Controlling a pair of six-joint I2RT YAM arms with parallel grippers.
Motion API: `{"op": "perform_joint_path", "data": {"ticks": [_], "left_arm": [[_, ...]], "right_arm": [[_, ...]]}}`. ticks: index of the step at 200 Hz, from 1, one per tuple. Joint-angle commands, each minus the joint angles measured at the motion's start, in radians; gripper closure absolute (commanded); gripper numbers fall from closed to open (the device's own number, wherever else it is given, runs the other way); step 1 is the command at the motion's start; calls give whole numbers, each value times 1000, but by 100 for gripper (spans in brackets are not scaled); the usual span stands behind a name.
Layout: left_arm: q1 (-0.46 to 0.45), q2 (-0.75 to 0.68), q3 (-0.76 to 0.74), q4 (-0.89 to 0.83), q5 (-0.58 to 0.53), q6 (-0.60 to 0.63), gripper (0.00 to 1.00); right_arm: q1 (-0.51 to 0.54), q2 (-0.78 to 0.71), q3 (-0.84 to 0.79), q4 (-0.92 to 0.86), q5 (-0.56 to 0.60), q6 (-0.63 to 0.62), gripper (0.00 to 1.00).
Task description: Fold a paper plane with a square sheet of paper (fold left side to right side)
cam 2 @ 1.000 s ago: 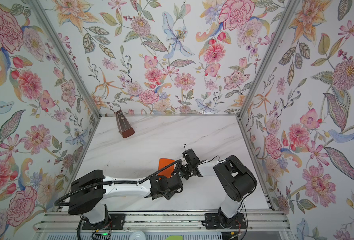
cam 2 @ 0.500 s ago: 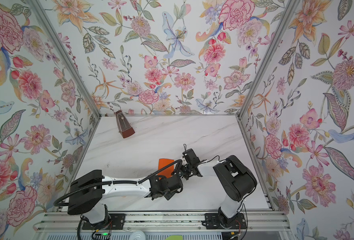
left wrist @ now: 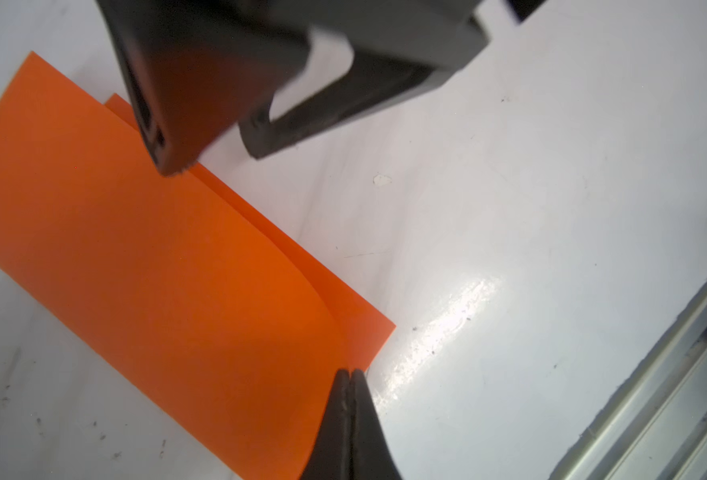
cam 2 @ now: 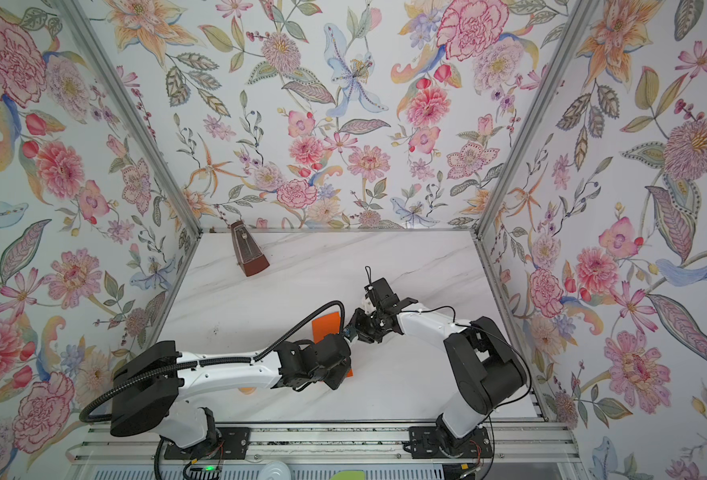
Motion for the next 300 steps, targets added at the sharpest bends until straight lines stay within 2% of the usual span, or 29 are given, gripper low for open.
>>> {"op": "perform_joint_path", "data": {"ticks": [1, 18, 40, 63, 86, 122, 163, 214, 239, 300], "left_arm": [[38, -44, -30, 102, 77, -62, 100], [57, -38, -34, 143, 102, -83, 100], [75, -23, -30, 173, 126, -104, 100], [90, 3, -35, 212, 159, -124, 100], [93, 28, -36, 223, 176, -132, 100], [95, 32, -47, 228, 185, -140, 100], [104, 20, -71, 234, 193, -146, 100], [141, -3, -103, 232, 206, -137, 100], [172, -49, -117, 209, 207, -115, 100], [248, -47, -106, 108, 218, -10, 100]], "right_arm": [[-5, -86, 14, -226, 109, -101, 62], [-5, -142, -19, -242, 127, -101, 65], [-4, -186, -86, -209, 110, -82, 81], [29, -194, -185, -36, 14, -16, 92], [56, -163, -246, 99, -29, 30, 96], [67, -89, -279, 188, -31, 35, 98], [66, -41, -282, 166, 39, 6, 99], [66, 11, -296, 164, 41, -11, 100], [66, 15, -295, 157, 41, -18, 100], [66, 11, -286, 143, 42, -25, 100]]}}
